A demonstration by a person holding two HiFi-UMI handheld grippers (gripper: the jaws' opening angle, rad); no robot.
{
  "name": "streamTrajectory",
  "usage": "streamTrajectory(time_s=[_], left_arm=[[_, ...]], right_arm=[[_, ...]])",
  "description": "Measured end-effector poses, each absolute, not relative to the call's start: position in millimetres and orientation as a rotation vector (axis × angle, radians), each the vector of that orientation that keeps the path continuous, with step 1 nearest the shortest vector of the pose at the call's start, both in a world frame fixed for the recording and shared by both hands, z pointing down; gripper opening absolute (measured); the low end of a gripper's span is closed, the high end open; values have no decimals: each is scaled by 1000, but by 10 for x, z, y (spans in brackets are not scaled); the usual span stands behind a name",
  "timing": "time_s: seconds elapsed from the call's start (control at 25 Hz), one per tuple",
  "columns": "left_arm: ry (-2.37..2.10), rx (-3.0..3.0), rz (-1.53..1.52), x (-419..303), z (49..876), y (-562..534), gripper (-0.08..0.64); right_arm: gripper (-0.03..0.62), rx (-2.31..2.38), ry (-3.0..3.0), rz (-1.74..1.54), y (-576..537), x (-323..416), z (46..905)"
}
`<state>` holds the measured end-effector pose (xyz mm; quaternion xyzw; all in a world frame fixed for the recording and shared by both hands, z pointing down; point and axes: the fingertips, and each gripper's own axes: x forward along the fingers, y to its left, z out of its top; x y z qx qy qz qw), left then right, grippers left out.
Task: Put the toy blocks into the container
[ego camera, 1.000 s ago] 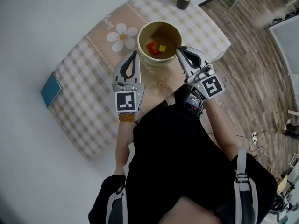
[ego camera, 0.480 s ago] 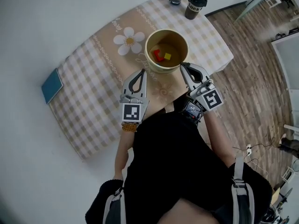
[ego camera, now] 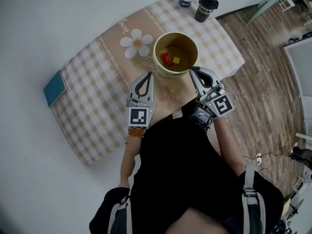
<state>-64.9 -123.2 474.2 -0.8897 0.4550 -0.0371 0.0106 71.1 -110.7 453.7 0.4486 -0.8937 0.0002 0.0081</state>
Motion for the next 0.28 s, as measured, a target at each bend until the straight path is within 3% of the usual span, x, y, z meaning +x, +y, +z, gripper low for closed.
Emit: streamTrajectory(time_s=[0.28], left_arm=[[1425, -2761, -128, -687, 4810, -1232, 12]], right_arm=[[-3, 1385, -2810, -12, -1090, 692, 4544]])
